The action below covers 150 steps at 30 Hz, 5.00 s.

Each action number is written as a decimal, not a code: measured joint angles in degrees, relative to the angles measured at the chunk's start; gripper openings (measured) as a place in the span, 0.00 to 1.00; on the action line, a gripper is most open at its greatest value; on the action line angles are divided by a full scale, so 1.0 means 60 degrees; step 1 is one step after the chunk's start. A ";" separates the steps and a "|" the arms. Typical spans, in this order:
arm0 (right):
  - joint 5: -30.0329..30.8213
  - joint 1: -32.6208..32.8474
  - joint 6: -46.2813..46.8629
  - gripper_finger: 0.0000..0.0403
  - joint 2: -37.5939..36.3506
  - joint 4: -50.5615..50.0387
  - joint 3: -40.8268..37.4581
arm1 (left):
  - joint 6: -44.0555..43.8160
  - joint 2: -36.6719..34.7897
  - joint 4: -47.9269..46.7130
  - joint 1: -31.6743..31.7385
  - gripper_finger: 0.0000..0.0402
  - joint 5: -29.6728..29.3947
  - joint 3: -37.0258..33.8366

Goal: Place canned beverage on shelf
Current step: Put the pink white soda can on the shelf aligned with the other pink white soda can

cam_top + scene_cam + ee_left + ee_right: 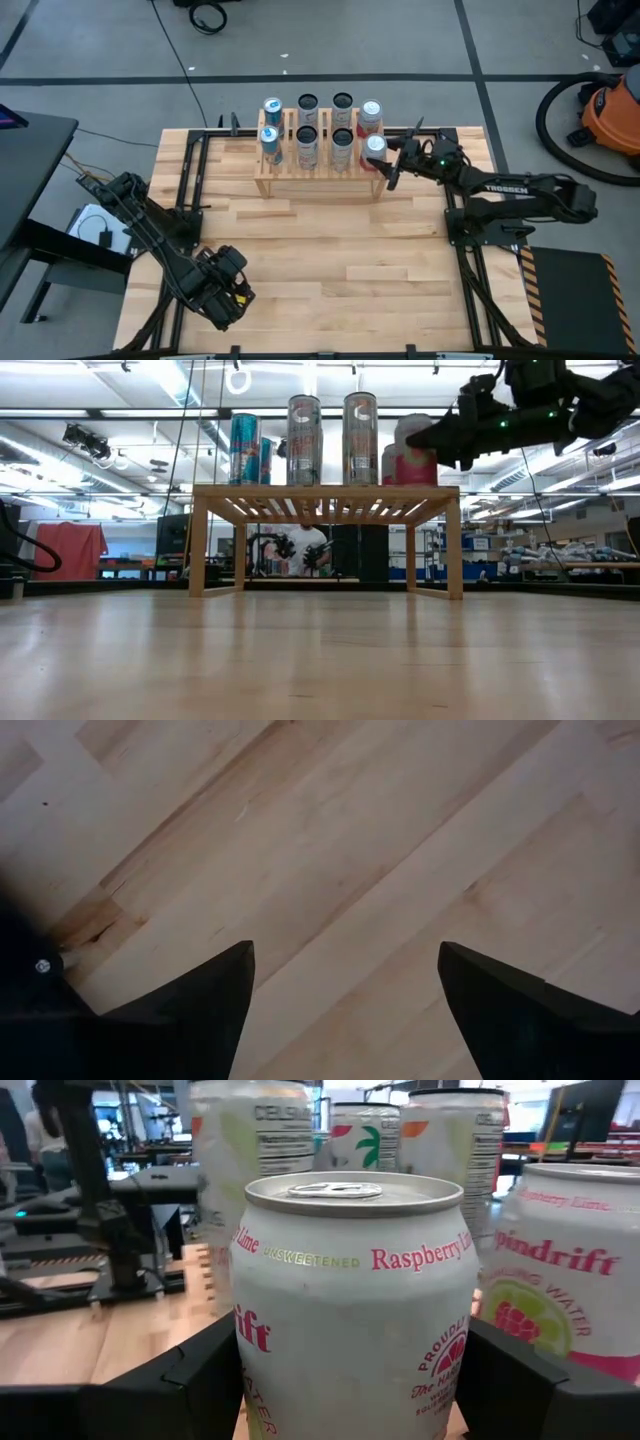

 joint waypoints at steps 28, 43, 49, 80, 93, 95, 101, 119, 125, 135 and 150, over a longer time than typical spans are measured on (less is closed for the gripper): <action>-0.1033 -0.0608 -0.0360 0.90 0.0350 0.0623 -0.0015 | -0.0029 0.0000 0.0135 0.0007 0.79 -0.0005 0.0001; -0.1835 -0.0604 -0.0050 0.99 -0.0247 0.0522 -0.0015 | 0.0124 -0.0004 -0.0198 0.0475 0.79 -0.0487 0.0001; -0.2385 -0.0602 0.1388 0.99 -0.1109 0.0243 -0.0015 | -0.0127 -0.0058 -0.1581 0.0189 0.79 -0.1699 -0.0003; -0.5762 -0.0780 0.2420 0.99 -0.2338 -0.0652 -0.0011 | 0.0067 -0.0958 -0.2678 0.0492 0.79 -0.2784 -0.0006; -0.6916 0.0369 0.5576 0.98 -0.2700 -0.0177 -0.0011 | 0.0077 -0.0958 -0.2149 0.0488 0.79 -0.2777 -0.0006; -0.6544 0.0917 0.5616 0.98 -0.2944 -0.0181 -0.0008 | 0.0238 -0.0954 -0.2142 0.0488 0.79 -0.2777 -0.0006; -0.4271 0.2823 0.5556 0.98 -0.3963 -0.0893 0.0007 | 0.0631 -0.0954 -0.2026 0.0488 0.79 -0.2777 -0.0006; 0.6908 0.8778 0.8132 0.98 -0.1717 -0.9723 0.4346 | 0.1894 -0.0954 -0.1662 0.0470 0.79 -0.2769 -0.0003; 0.6492 0.9054 1.0789 0.98 -0.0351 -1.1377 0.5158 | 0.1913 -0.0951 -0.1639 0.0470 0.79 -0.2769 0.0000; 0.4677 0.9181 1.4216 0.93 0.1993 -1.2545 0.5661 | 0.1913 -0.0951 -0.1546 0.0470 0.79 -0.2772 0.0001; 0.3943 0.9354 1.6313 0.93 0.4607 -1.2166 0.5665 | 0.2602 -0.0951 -0.1211 0.0470 0.79 -0.2717 0.0001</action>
